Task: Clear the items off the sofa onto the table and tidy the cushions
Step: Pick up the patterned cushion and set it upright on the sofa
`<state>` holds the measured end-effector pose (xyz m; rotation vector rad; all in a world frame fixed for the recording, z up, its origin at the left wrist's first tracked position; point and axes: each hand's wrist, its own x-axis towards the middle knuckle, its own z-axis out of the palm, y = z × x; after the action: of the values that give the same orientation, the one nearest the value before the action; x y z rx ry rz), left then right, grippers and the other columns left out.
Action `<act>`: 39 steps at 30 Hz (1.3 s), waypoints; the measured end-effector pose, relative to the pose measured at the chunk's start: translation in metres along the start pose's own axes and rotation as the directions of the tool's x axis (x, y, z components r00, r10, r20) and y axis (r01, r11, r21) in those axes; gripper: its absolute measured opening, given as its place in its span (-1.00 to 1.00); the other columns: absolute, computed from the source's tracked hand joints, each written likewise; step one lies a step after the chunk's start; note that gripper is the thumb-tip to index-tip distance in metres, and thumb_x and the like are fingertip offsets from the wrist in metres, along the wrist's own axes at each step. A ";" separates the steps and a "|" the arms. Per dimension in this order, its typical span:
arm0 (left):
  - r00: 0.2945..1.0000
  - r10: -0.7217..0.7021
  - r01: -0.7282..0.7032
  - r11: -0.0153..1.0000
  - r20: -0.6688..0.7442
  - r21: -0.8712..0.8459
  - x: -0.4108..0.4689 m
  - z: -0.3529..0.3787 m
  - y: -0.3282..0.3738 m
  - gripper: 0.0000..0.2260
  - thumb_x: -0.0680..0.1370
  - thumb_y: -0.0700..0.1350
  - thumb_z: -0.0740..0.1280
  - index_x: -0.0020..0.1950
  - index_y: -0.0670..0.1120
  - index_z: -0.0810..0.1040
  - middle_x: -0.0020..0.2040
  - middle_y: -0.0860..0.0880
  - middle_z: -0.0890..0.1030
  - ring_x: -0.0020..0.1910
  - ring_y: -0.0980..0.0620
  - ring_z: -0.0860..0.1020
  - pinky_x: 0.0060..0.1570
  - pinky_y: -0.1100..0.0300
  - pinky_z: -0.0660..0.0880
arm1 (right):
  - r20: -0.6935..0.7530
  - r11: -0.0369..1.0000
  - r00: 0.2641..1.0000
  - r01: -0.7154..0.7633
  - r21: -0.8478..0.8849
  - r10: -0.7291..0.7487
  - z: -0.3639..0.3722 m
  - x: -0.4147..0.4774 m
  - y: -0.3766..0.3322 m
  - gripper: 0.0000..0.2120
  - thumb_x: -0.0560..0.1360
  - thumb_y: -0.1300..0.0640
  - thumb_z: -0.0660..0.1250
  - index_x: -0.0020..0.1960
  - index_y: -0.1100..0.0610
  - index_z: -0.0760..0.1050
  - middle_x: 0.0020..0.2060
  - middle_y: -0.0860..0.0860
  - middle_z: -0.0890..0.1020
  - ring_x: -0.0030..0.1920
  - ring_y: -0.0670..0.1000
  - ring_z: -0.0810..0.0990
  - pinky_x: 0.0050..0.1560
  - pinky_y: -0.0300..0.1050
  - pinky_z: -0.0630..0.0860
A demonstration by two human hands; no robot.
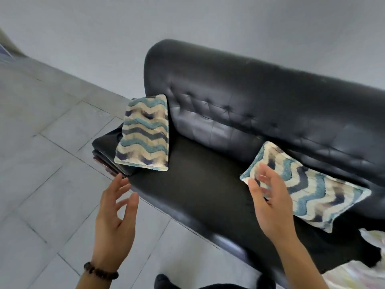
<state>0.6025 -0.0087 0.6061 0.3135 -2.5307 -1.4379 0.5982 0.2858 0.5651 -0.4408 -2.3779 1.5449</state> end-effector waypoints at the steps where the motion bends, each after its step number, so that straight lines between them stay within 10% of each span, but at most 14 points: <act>1: 1.000 -0.018 0.018 1.000 0.009 -0.011 0.014 -0.021 -0.018 -0.47 0.50 0.04 0.22 0.47 -0.01 0.29 0.34 -0.02 0.48 0.24 0.02 0.49 0.09 0.20 0.43 | 0.024 1.000 1.000 0.003 -0.012 -0.003 0.030 -0.010 -0.006 -0.62 0.58 0.05 0.33 0.37 -0.14 0.38 0.23 -0.27 0.49 0.24 -0.18 0.51 0.20 -0.09 0.54; 13: 0.999 -0.042 0.041 0.999 -0.025 -0.032 0.169 -0.156 -0.095 -0.55 0.59 -0.12 0.26 0.48 -0.05 0.28 0.34 -0.01 0.48 0.24 0.03 0.49 0.13 0.12 0.44 | 0.150 0.997 0.988 0.041 -0.069 -0.030 0.214 -0.003 -0.111 -0.50 0.56 -0.02 0.33 0.45 -0.20 0.28 0.32 -0.28 0.39 0.32 -0.27 0.42 0.19 -0.29 0.41; 32: 0.969 -0.022 -0.031 0.977 0.246 0.209 0.471 -0.098 -0.175 -0.49 0.55 -0.04 0.28 0.48 -0.03 0.25 0.40 -0.01 0.38 0.22 0.10 0.45 0.02 0.33 0.40 | 0.223 0.972 0.949 -0.233 0.013 0.225 0.453 0.210 -0.098 -0.48 0.58 -0.03 0.34 0.50 -0.10 0.27 0.33 -0.25 0.35 0.27 -0.39 0.37 0.17 -0.41 0.41; 39: 0.800 0.105 -0.257 0.949 0.590 0.180 0.584 0.042 -0.274 -0.51 0.57 -0.04 0.31 0.47 -0.02 0.26 0.38 0.03 0.32 0.30 0.13 0.42 0.20 0.06 0.49 | 0.163 0.880 0.866 -0.474 -0.036 0.473 0.529 0.250 0.003 -0.56 0.58 -0.05 0.34 0.38 -0.27 0.27 0.28 -0.29 0.33 0.23 -0.33 0.41 0.21 -0.29 0.43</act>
<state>0.0547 -0.2788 0.3956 -0.3966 -3.1188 -1.2721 0.1659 -0.0566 0.3690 -0.9968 -2.5149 1.8510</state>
